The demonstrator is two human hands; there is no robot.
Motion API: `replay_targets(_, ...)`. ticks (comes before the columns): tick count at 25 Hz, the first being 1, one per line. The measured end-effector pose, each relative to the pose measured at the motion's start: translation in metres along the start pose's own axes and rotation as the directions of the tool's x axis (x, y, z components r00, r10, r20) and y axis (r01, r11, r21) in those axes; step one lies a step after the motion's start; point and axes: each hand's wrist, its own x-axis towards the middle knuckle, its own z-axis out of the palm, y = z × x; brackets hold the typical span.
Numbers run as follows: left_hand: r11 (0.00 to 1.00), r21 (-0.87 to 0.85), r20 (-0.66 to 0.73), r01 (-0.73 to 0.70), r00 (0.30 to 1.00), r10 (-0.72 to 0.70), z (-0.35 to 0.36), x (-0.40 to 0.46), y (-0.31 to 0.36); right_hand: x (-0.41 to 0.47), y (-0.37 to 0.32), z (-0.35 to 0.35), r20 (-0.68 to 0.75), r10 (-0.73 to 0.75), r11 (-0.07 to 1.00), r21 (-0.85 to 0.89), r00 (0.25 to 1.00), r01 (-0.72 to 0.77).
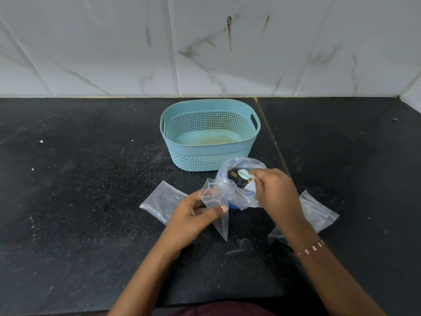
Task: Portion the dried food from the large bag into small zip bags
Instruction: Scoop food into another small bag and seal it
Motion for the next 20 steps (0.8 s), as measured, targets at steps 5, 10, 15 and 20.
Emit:
replay_targets(5, 0.989, -0.118, 0.061, 0.089, 0.995, -0.082, 0.007, 0.002, 0.003, -0.001, -0.004, 0.017, 0.0, -0.083, 0.988, -0.13, 0.997, 0.083)
replay_targets(10, 0.976, -0.191, 0.067, 0.107, 0.993, -0.096, 0.008, 0.01, 0.002, 0.001, 0.001, 0.013, 0.01, -0.05, 0.995, -0.089, 0.999, 0.05)
replay_targets(15, 0.969, -0.225, 0.052, 0.1, 0.995, -0.09, 0.007, 0.015, -0.001, 0.006, -0.012, 0.009, 0.126, 0.038, 0.997, 0.062, 0.991, -0.046)
replay_targets(20, 0.964, -0.258, 0.023, 0.061, 0.998, -0.057, 0.004, 0.018, -0.004, 0.005, -0.014, 0.01, 0.205, 0.235, 0.934, 0.224, 0.95, -0.279)
